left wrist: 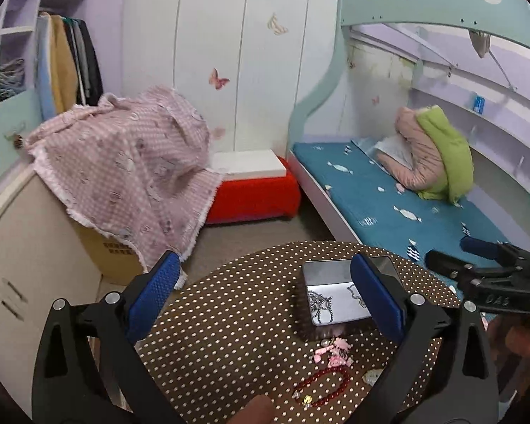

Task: Organize jewelry
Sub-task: 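Carry the chains into the metal box with the left gripper and release, then withdraw both grippers from the box back over the table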

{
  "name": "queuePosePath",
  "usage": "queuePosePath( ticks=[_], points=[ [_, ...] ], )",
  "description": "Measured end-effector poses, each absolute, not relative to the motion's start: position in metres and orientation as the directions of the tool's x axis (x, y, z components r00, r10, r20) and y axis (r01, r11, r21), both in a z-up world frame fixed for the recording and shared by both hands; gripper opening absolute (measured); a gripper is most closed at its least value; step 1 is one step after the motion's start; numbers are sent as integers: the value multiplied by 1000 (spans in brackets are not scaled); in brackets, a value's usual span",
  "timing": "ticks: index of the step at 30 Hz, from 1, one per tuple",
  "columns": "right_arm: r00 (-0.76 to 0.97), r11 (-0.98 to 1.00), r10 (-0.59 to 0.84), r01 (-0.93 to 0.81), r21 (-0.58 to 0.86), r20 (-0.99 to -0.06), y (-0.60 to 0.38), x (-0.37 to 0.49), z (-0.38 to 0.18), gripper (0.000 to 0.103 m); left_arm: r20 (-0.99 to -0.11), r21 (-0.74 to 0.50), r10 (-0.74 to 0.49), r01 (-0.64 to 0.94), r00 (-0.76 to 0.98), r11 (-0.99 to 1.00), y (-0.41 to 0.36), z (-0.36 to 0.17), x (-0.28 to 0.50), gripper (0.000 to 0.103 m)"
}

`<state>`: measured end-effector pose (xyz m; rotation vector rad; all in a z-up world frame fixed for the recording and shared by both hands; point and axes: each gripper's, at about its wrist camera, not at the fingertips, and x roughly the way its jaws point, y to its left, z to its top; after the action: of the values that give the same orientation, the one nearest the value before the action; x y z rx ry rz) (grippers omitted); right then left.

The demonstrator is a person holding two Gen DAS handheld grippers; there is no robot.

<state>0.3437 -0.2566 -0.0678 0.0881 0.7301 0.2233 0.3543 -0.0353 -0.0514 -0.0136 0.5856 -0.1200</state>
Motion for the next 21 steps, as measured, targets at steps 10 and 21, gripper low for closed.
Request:
queuePosePath(
  ticks=[10,21],
  points=[
    [795,961,273,-206,182,-541,-250,268,-23,96,-481,-29,-79,75,873,997,-24,-22,291,97],
    [867,968,242,-184,173,-436,-250,193,2,96,-390,-6,-51,53,920,999,-16,1,220,98]
  ],
)
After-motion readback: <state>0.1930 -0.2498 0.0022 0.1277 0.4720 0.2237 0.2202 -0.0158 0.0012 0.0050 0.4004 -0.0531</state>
